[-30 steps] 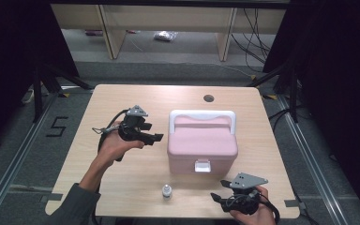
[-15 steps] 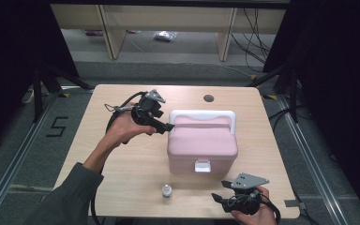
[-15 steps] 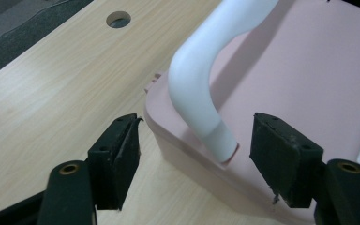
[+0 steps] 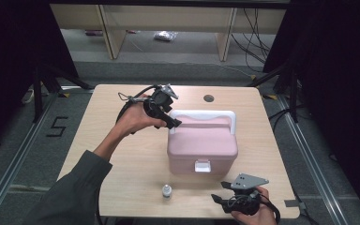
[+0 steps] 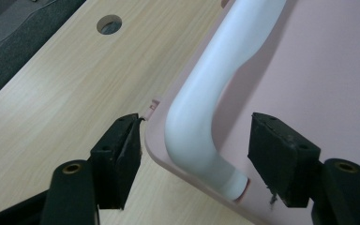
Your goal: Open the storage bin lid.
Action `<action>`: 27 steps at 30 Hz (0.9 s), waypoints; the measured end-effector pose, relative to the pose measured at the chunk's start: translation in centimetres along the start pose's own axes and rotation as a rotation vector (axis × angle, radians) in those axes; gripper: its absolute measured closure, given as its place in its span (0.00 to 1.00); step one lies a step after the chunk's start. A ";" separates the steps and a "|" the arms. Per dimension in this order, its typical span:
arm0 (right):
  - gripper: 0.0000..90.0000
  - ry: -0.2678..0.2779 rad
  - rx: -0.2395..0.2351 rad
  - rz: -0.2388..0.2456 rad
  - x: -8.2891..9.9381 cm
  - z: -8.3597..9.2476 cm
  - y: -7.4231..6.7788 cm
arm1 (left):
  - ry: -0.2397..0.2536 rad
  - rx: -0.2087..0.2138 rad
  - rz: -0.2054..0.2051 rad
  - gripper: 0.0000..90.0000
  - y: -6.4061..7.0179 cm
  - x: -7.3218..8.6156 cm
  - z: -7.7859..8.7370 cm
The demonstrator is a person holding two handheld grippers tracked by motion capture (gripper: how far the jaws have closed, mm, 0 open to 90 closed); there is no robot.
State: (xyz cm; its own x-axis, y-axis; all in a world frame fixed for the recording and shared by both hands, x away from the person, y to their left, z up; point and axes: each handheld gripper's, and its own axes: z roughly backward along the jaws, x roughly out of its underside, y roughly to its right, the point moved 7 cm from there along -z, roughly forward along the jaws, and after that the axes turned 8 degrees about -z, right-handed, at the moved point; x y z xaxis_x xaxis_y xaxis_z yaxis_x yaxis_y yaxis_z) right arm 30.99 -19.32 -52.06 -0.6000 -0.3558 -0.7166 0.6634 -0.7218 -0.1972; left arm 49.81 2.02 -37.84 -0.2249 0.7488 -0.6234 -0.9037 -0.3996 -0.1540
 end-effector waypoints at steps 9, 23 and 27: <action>0.46 -0.002 -0.006 -0.014 0.1 0.0 -0.2 | -0.031 0.016 -0.052 0.42 0.0 -1.7 -0.7; 0.46 -0.003 -0.013 0.021 0.1 -0.1 -0.1 | -0.131 0.052 -0.136 0.54 -0.1 -2.3 -1.8; 0.46 -0.013 -0.018 0.004 0.3 -0.1 -0.3 | -0.147 0.051 -0.168 0.62 -0.2 -2.6 -1.9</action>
State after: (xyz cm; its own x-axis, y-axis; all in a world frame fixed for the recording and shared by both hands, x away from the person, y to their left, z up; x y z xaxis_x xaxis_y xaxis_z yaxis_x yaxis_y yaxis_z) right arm 30.71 -19.13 -52.27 -0.6031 -0.3659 -0.7088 0.6734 -0.7098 -0.2065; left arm 51.27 -0.85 -37.60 -0.1171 0.8730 -0.4735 -0.9494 -0.2383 -0.2045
